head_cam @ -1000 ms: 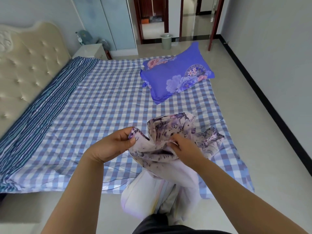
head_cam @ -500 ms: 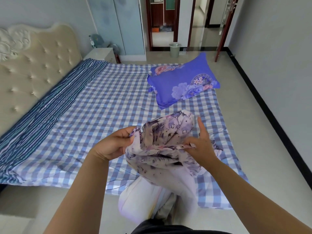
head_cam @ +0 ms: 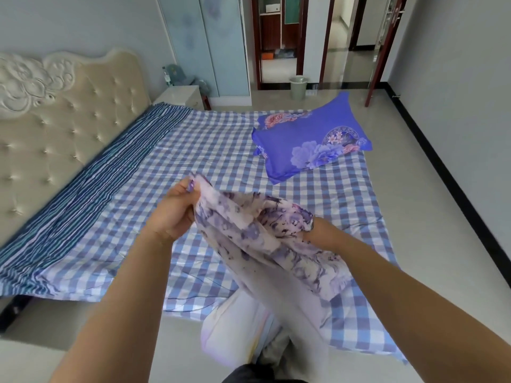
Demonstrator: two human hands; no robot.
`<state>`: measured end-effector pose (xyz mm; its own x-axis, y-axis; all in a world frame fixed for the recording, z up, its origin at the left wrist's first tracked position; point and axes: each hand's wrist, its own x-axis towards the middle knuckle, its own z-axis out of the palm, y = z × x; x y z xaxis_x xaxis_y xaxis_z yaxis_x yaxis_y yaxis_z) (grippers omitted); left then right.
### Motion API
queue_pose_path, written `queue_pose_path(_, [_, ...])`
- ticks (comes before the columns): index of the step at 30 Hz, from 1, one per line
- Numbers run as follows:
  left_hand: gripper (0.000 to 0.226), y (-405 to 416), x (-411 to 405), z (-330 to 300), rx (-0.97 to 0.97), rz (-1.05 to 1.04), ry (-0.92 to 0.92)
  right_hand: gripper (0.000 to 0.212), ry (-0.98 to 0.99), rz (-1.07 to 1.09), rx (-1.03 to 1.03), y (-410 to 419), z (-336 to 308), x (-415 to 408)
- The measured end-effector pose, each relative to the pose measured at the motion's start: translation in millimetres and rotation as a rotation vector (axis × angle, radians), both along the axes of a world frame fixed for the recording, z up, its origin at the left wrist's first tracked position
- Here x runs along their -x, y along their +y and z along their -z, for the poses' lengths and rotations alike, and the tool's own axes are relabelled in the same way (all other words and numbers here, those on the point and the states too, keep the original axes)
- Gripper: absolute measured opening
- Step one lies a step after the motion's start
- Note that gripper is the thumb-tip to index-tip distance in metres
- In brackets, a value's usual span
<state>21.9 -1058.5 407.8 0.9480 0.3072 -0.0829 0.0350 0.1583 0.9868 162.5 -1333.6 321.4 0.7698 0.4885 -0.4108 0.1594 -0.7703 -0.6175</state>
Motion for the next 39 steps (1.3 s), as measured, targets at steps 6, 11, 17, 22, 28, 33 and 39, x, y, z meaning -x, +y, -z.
queue_pose_path(6, [0.021,41,-20,-55,-0.174,-0.564,-0.247,0.028,-0.297,0.391,-0.024,-23,16,11])
queue_pose_path(11, [0.020,42,-18,-75,-0.304,-0.655,-0.303,0.010,-0.233,0.612,-0.174,-12,-6,2])
queue_pose_path(17, [0.015,42,25,-103,-0.251,-0.479,-0.400,0.017,-0.373,0.516,-0.354,1,-12,41])
queue_pose_path(22, [0.027,61,91,-133,-0.143,-0.372,-0.469,0.026,-0.289,0.428,-0.577,20,-16,113])
queue_pose_path(28, [0.034,102,187,-156,-0.048,-0.356,-0.456,0.042,-0.257,0.386,-0.773,72,-41,230])
queue_pose_path(33, [0.031,128,264,-153,-0.002,-0.381,-0.380,0.023,-0.739,-0.016,-0.642,104,-53,352])
queue_pose_path(39, [0.028,102,316,-158,-0.085,-0.252,-0.378,0.031,-0.639,-0.282,-0.174,141,9,420])
